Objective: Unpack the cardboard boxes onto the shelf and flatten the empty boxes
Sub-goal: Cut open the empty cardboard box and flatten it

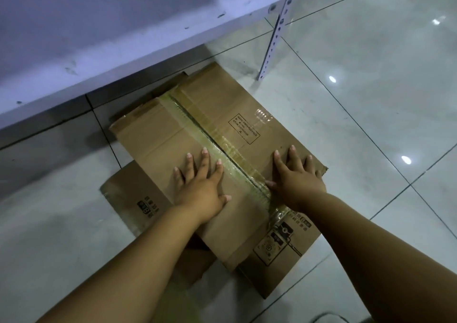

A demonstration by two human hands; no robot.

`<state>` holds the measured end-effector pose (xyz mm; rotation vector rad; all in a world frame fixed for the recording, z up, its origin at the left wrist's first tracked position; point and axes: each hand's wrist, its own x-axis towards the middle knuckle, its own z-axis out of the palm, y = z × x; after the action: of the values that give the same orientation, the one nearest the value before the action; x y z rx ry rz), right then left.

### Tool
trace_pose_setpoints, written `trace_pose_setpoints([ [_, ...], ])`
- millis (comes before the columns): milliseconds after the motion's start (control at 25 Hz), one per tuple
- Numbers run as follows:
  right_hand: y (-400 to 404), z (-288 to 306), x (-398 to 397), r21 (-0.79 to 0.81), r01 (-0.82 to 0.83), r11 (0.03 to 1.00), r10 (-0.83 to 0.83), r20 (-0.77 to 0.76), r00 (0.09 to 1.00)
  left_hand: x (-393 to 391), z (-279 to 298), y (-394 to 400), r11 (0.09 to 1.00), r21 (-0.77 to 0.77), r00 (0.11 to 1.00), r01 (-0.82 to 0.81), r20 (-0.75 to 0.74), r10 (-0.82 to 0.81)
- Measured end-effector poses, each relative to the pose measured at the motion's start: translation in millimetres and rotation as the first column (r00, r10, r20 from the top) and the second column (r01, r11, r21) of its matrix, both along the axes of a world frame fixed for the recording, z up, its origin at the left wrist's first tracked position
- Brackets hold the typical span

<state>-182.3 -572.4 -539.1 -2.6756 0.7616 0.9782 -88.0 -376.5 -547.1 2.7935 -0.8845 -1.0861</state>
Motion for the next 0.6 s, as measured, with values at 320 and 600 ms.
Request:
trace_pose_setpoints([
  [320, -16.1, -8.3, -4.6, -0.011, -0.066, 0.998, 0.067, 0.041, 0.997, -6.9, -6.7, -16.2, 0.998, 0.031, 0.998, -0.055, 0.029, 0.054],
  [600, -52.8, -3.6, -31.9, -0.021, -0.011, 1.0, 0.011, 0.019, 1.0, -21.4, 1.0, -62.5, 0.999, 0.054, 0.999, 0.01, 0.038, -0.012],
])
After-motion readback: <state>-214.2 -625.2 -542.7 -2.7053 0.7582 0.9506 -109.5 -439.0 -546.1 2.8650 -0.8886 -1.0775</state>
